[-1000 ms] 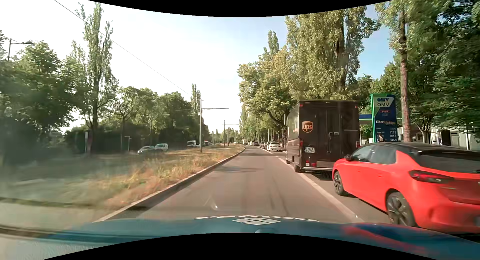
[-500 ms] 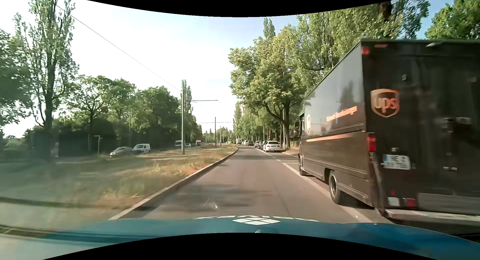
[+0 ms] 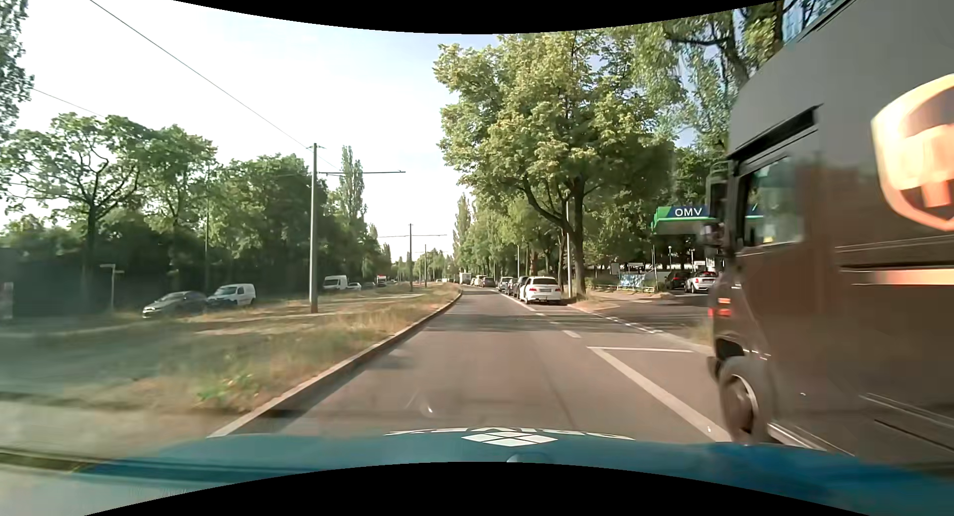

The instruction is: Follow the waypoints while adhering to traffic rules and regulations

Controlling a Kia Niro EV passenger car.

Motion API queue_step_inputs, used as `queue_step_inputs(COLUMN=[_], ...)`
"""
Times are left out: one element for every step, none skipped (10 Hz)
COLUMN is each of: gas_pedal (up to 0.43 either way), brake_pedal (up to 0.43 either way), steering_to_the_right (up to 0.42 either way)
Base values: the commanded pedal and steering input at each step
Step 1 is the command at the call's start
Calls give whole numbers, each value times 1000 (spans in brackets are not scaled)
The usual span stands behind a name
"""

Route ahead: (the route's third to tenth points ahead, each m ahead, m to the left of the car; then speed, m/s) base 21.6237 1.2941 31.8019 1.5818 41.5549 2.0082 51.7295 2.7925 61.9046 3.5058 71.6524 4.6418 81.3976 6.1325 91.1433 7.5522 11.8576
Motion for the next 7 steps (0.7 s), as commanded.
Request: queue_step_inputs(gas_pedal=[209, 209, 209, 209, 209, 209, 209], brake_pedal=[0, 0, 0, 0, 0, 0, 0], steering_to_the_right=[9, 6, 1, -5, -8, -11, -13])
